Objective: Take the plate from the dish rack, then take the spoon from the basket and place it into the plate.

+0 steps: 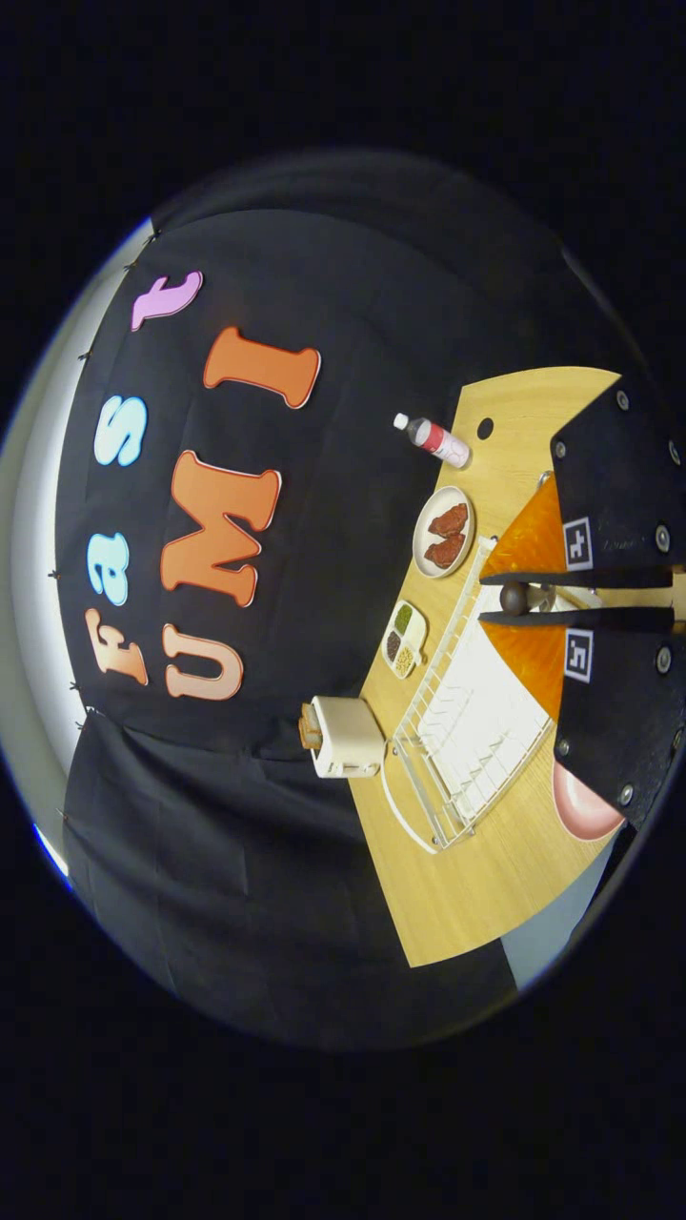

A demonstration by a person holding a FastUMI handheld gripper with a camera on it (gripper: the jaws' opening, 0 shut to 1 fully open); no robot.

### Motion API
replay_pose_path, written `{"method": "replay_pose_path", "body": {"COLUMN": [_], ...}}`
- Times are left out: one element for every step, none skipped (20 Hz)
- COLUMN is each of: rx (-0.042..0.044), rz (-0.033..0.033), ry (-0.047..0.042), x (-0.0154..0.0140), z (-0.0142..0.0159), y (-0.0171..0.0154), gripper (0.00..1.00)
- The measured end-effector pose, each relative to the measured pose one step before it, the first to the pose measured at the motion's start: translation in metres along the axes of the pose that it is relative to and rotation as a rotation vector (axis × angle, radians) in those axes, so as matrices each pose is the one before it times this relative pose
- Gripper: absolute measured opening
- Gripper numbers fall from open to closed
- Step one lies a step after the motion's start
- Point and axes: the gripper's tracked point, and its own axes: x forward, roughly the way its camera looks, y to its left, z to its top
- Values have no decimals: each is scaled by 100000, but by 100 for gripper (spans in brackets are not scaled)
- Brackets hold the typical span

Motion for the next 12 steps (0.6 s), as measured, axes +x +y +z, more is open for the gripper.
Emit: {"method": "replay_pose_path", "body": {"rx": [-315, -262, -72, 449, 1029, 1283, 786, 561, 985, 1380, 1691, 1059], "rz": [2230, 2422, 2758, 2449, 2356, 2306, 1808, 1219, 1165, 1180, 938, 1656], "ry": [-1028, -1031, -841, -252, 384, 1479, 1527, 1405, 1580, 1833, -1792, 1473], "x": [-374, -286, -194, -57, 176, 92, 209, 65, 140, 202, 249, 33], "z": [459, 494, 312, -91, -464, -788, -781, -809, -970, -1068, -365, -269], "y": [830, 878, 1053, 930, 992, 954, 813, 624, 648, 405, 465, 533], "gripper": [8, 8, 8, 8, 8, 8, 8, 8, 8, 8, 8, 8]}}
